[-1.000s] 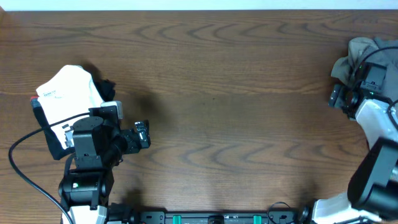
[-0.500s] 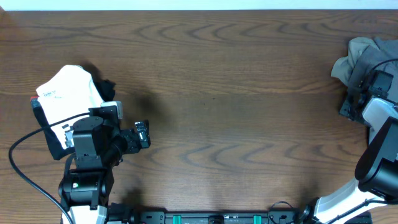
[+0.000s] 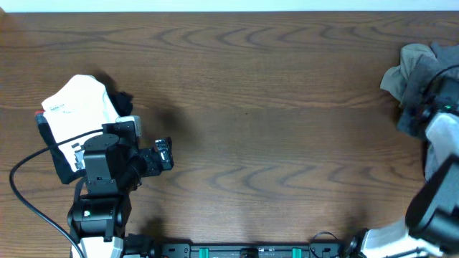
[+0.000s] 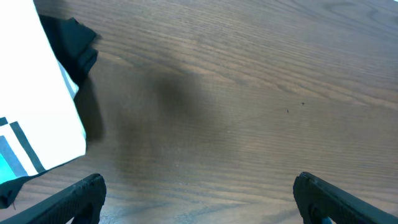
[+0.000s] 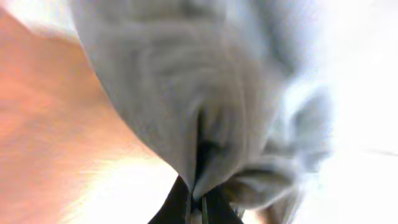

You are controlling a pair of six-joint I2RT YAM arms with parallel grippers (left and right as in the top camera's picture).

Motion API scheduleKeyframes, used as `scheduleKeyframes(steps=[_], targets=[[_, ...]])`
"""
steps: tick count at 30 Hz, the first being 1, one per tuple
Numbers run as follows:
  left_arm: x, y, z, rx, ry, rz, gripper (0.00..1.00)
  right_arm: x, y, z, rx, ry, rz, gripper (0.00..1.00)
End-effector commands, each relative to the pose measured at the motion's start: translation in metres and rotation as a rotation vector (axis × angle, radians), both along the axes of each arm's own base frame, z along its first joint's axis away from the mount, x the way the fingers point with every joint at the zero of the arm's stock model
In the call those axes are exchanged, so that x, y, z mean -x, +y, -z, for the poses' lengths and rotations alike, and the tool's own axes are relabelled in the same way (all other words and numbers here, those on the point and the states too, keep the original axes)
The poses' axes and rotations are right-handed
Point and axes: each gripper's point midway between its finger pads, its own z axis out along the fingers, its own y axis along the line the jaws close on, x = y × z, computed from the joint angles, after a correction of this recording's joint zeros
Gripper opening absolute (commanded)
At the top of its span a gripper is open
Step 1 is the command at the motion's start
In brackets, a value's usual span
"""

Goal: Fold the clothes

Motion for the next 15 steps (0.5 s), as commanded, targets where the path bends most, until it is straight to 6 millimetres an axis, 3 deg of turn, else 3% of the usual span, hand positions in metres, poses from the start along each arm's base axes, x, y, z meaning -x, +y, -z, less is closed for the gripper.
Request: scheduleKeyframes(steps=[1,6,11,12,15], targets=[[-0.003,-0.001,-0.011,0.012,-0.026,-0.002,0.98,-0.017,0.001,-0.098,0.043,-0.217,-0.025,0.01],[-0.003,-0.001,-0.011,0.012,-0.025,-0.002,0.98,-0.009,0.029,-0.173,0.022,-0.357,-0.099,0.01],[-0.003,-0.001,-0.011,0.012,-0.025,-0.002,0.98,-0.008,0.071,-0.219,-0.026,-0.5,-0.252,0.01],[-0.003,-0.001,-0.011,0.012,-0.025,-0.002,0.98,-0.009,0.085,-0.226,-0.054,-0.529,-0.299,0.01],[-0.003,-0.001,-0.011,0.012,-0.025,-0.002,0.98,-0.008,0.173,-0.259,-0.193,-0.658,-0.716,0.01]])
